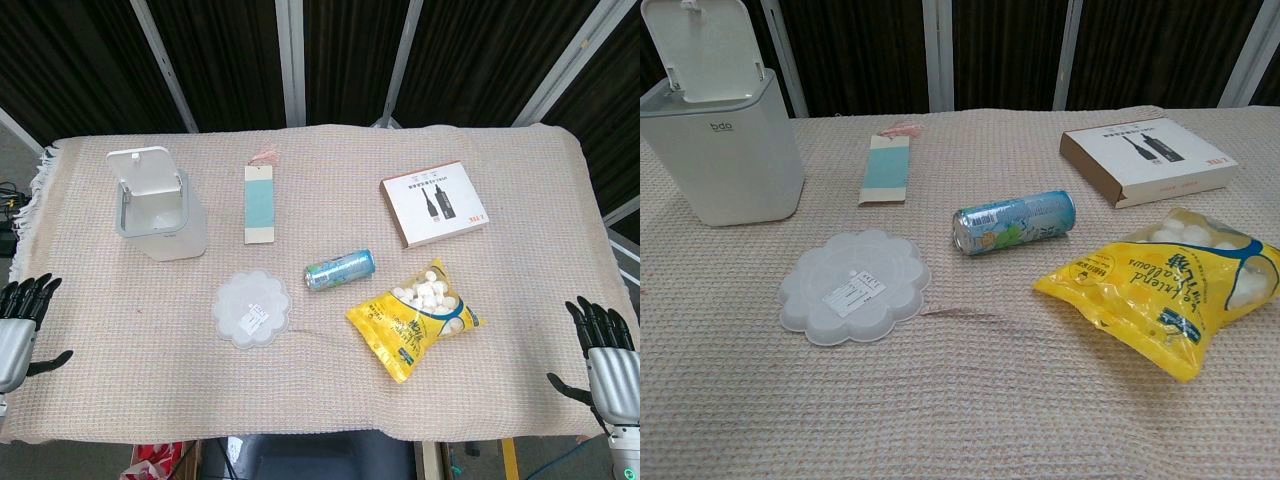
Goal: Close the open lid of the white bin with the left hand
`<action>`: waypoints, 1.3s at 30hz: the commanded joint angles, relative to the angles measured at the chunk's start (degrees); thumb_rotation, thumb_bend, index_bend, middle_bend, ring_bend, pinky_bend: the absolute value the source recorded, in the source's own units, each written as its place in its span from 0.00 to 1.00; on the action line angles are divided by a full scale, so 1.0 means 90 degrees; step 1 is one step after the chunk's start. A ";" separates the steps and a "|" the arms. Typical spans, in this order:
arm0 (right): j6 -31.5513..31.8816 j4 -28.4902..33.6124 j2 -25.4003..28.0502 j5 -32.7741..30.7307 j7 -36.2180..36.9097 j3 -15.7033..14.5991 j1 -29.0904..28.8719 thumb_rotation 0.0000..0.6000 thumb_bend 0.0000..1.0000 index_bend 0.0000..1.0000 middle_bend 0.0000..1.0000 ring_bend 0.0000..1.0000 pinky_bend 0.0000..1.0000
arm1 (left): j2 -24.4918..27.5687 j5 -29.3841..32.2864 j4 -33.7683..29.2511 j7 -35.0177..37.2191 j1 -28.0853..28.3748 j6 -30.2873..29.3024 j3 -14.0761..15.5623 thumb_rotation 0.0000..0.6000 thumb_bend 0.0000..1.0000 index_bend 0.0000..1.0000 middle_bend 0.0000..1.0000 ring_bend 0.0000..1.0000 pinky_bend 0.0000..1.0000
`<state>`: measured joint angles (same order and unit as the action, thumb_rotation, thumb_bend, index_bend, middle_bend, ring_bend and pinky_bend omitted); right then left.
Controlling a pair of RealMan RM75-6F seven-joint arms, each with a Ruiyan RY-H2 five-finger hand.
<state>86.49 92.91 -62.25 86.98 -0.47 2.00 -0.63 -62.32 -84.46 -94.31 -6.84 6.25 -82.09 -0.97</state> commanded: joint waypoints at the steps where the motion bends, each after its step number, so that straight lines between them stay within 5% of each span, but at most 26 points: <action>1: 0.0016 -0.0009 -0.0004 0.0006 0.0004 0.0005 0.0003 1.00 0.15 0.00 0.00 0.00 0.00 | -0.0001 -0.0005 0.0002 0.0001 0.0000 0.0004 0.0003 1.00 0.10 0.00 0.00 0.00 0.00; 16: 0.0009 0.0004 -0.0007 0.0003 0.0088 0.0017 -0.0007 1.00 0.15 0.00 0.00 0.00 0.00 | 0.0019 0.0073 -0.0030 0.0016 0.0035 0.0066 -0.0048 1.00 0.10 0.00 0.00 0.00 0.00; 25: -0.0020 0.0059 0.0002 0.0004 0.0158 0.0011 -0.0017 1.00 0.15 0.00 0.00 0.00 0.00 | 0.0294 0.0453 -0.0353 -0.0167 0.0291 0.0220 -0.0445 1.00 0.10 0.00 0.00 0.00 0.04; 27: -0.0043 0.0070 0.0003 -0.0018 0.0160 0.0013 -0.0023 1.00 0.15 0.00 0.00 0.00 0.00 | 0.0390 0.0552 -0.0443 -0.0265 0.0388 0.0242 -0.0591 1.00 0.11 0.00 0.00 0.00 0.12; 29: -0.0064 0.0087 0.0008 -0.0054 0.0176 0.0025 -0.0028 1.00 0.15 0.00 0.00 0.00 0.00 | 0.0511 0.0698 -0.0566 -0.0364 0.0537 0.0307 -0.0790 1.00 0.15 0.00 0.00 0.06 0.32; 32: -0.0075 0.0115 0.0016 -0.0101 0.0211 0.0049 -0.0032 1.00 0.15 0.00 0.00 0.00 0.00 | 0.0646 0.0948 -0.0684 -0.0553 0.0801 0.0456 -0.1094 1.00 0.25 0.00 0.04 0.34 0.62; 35: -0.0113 0.0145 0.0026 -0.0160 0.0228 0.0059 -0.0036 1.00 0.15 0.00 0.00 0.00 0.00 | 0.0819 0.1476 -0.0910 -0.0633 0.1174 0.0940 -0.1420 1.00 0.34 0.00 0.31 0.57 0.81; 39: -0.0161 0.0196 0.0049 -0.0231 0.0253 0.0071 -0.0041 1.00 0.15 0.00 0.00 0.00 0.00 | 0.1041 0.2574 -0.1131 -0.0815 0.1866 0.1798 -0.1972 1.00 0.45 0.00 0.68 0.74 0.94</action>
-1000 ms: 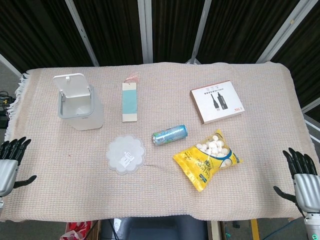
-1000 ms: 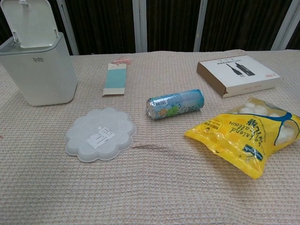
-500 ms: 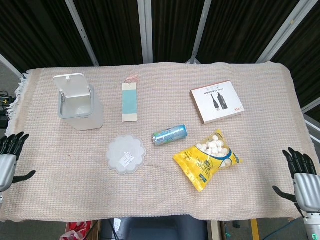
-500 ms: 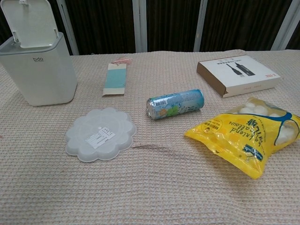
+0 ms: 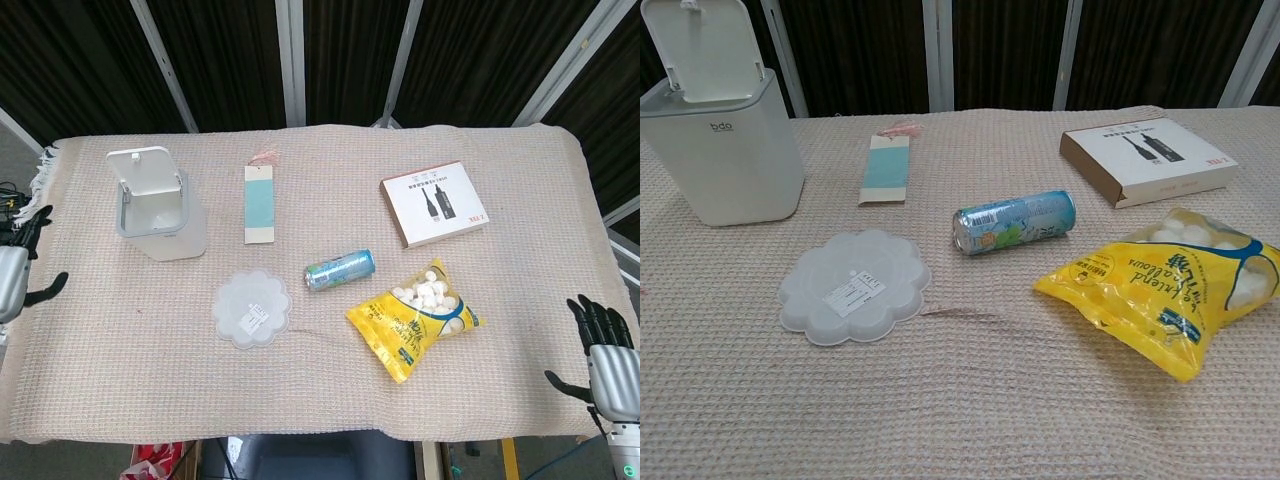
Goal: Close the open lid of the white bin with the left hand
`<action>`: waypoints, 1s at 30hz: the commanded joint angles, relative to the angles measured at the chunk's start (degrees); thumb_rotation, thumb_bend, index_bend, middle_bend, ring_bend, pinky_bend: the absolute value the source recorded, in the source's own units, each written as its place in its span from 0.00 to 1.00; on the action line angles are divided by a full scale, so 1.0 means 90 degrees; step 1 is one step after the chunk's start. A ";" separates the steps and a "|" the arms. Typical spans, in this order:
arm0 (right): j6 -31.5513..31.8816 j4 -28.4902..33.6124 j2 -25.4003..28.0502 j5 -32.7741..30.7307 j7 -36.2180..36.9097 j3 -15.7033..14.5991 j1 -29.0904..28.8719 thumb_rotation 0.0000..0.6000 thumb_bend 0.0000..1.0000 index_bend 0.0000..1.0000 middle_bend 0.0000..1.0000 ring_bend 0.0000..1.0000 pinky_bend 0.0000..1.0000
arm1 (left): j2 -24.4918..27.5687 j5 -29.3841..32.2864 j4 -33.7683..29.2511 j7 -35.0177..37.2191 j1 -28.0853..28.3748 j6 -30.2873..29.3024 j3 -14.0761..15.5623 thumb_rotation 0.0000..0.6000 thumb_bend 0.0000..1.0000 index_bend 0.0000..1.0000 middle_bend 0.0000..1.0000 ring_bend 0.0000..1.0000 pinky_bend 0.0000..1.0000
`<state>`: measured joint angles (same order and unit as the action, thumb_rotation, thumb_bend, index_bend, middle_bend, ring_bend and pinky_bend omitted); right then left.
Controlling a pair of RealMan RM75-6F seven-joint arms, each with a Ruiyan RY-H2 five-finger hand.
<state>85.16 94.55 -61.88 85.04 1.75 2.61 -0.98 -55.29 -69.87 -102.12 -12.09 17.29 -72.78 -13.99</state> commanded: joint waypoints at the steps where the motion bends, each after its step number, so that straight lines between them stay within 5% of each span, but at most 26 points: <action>1: -0.0023 0.0020 0.0015 -0.0029 0.0014 0.0004 -0.0002 1.00 0.15 0.00 0.00 0.00 0.00 | 0.0286 0.1177 -0.0272 -0.0339 0.0775 0.0891 -0.0602 1.00 0.47 0.00 0.73 0.76 0.96; 5: -0.0046 0.0047 0.0025 -0.0064 0.0047 0.0016 -0.0008 1.00 0.15 0.00 0.00 0.00 0.00 | 0.0303 0.1910 -0.0194 -0.0748 0.1282 0.1304 -0.0806 1.00 0.61 0.00 0.88 0.85 1.00; 12: -0.0110 0.0092 0.0045 -0.0124 0.0124 0.0033 -0.0027 1.00 0.15 0.00 0.00 0.00 0.00 | 0.0235 0.3240 0.0061 -0.1224 0.2129 0.1938 -0.1047 1.00 0.79 0.00 0.95 0.90 1.00; 23: -0.0251 0.0147 0.0108 -0.0277 0.0290 0.0064 -0.0057 1.00 0.15 0.00 0.00 0.00 0.00 | -0.0076 0.5691 0.0910 -0.2192 0.3601 0.2487 -0.0990 1.00 0.82 0.01 0.96 0.91 1.00; 30: -0.0282 0.0167 0.0126 -0.0318 0.0316 0.0072 -0.0061 1.00 0.15 0.00 0.00 0.00 0.00 | -0.0434 0.6584 0.1470 -0.2648 0.4237 0.2524 -0.0781 1.00 0.83 0.08 0.96 0.91 1.00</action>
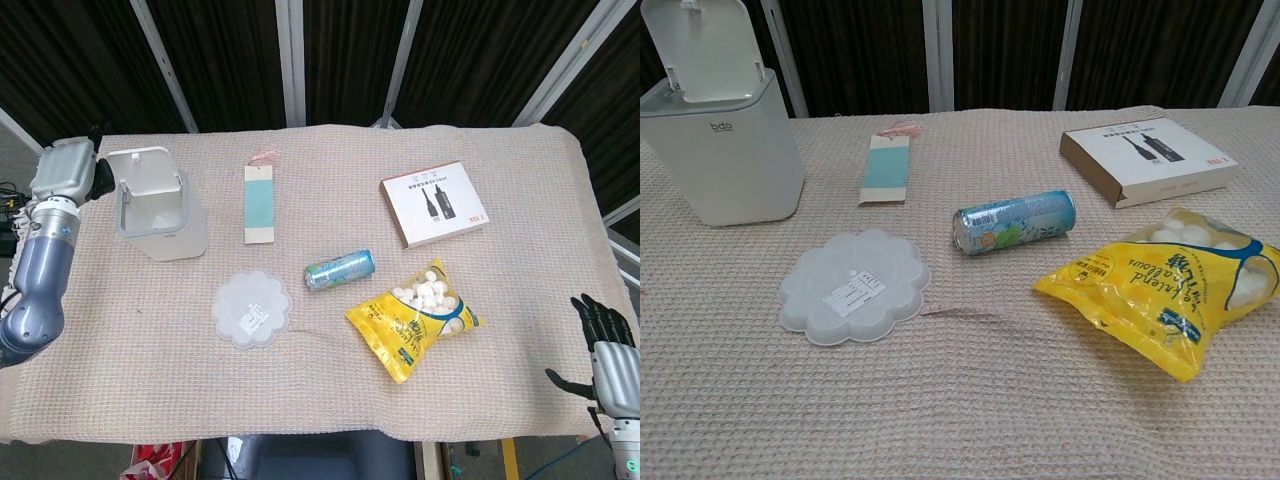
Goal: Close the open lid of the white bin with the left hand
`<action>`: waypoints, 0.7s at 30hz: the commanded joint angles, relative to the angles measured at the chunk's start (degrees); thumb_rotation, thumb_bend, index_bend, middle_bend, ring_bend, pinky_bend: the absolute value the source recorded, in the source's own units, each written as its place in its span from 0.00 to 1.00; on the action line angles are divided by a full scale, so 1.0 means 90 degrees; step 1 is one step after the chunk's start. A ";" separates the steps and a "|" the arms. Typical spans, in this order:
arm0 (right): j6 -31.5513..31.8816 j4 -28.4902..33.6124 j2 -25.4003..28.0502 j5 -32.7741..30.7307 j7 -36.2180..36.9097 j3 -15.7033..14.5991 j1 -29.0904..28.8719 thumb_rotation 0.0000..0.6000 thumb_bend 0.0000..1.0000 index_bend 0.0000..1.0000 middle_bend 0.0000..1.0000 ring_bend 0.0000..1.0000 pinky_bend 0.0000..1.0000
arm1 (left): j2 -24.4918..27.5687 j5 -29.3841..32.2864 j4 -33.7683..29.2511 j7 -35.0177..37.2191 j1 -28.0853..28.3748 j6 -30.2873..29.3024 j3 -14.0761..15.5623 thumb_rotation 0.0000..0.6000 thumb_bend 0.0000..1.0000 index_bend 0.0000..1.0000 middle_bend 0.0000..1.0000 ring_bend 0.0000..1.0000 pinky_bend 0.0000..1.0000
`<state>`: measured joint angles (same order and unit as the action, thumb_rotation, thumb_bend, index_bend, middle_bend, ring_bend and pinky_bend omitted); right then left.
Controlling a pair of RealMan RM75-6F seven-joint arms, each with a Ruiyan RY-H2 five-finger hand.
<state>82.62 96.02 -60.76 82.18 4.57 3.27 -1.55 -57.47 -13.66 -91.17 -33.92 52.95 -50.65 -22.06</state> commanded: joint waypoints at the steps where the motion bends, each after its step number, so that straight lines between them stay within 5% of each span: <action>1: 0.0003 0.0004 0.0004 0.0002 0.0005 -0.0002 0.0003 1.00 0.15 0.00 0.00 0.00 0.00 | -0.0239 0.0452 0.0322 -0.0269 0.0351 0.0085 0.0140 1.00 0.83 0.09 0.96 0.91 1.00; 12: -0.0003 0.0006 0.0026 -0.0042 0.0056 0.0007 0.0017 1.00 0.15 0.00 0.00 0.00 0.00 | -0.0579 0.0931 0.0683 -0.0541 0.0773 0.0149 0.0409 1.00 0.85 0.25 0.97 0.91 1.00; 21: 0.0041 0.0012 0.0048 0.0006 0.0066 -0.0017 0.0045 1.00 0.15 0.00 0.00 0.00 0.00 | -0.0367 0.0691 0.0204 -0.0388 0.0715 0.0019 0.0508 1.00 0.85 0.29 0.97 0.91 1.00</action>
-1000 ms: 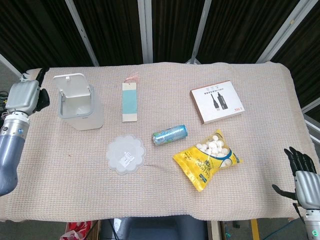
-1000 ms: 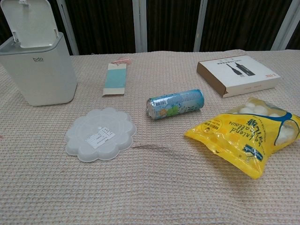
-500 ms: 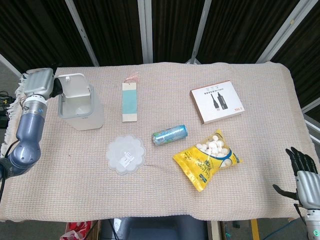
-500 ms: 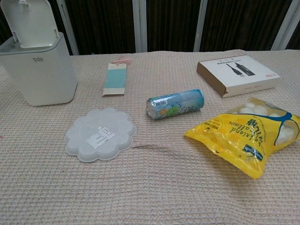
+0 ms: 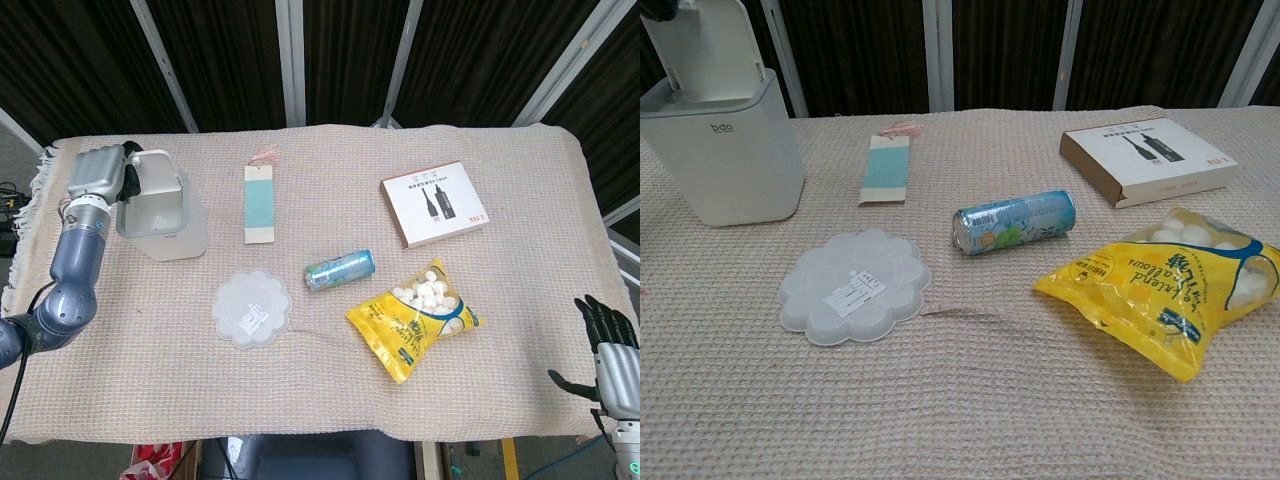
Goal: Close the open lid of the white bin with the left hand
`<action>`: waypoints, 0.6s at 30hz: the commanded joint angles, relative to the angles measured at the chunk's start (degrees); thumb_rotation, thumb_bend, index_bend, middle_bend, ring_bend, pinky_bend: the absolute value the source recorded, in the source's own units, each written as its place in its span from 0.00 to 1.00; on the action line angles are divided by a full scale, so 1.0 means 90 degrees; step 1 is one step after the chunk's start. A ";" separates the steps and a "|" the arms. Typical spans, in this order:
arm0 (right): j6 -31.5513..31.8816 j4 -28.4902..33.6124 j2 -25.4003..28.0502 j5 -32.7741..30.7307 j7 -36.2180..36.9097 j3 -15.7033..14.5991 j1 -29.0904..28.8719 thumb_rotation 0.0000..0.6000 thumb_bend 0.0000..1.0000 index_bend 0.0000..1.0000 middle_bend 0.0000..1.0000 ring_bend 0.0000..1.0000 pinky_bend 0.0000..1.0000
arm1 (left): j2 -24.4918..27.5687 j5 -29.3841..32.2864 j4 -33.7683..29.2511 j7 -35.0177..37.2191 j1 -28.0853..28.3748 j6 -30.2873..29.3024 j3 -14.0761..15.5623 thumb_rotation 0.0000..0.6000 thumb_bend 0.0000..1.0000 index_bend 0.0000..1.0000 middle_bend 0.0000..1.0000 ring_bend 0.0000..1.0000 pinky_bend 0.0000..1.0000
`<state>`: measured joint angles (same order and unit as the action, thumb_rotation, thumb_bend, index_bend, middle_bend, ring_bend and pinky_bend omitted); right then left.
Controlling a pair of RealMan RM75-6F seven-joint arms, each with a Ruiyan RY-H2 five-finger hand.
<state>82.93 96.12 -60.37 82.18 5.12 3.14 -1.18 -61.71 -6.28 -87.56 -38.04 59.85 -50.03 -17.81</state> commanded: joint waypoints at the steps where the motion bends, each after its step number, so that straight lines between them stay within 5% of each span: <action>1: 0.0016 0.0002 0.0007 0.0015 0.0008 -0.0004 0.0008 1.00 0.15 0.00 0.00 0.00 0.00 | 0.0167 -0.0210 -0.0327 0.0108 -0.0091 -0.0074 0.0055 1.00 0.85 0.29 0.97 0.91 1.00; 18: 0.0051 0.0010 0.0028 0.0075 0.0002 -0.0038 0.0037 1.00 0.15 0.00 0.00 0.00 0.00 | 0.0841 -0.1236 -0.1638 0.0884 -0.0782 -0.0100 0.0418 1.00 0.85 0.30 0.97 0.91 1.00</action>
<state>83.37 96.20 -60.11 82.83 5.16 2.80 -0.85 -54.67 -16.51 -101.47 -30.86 53.53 -51.05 -14.53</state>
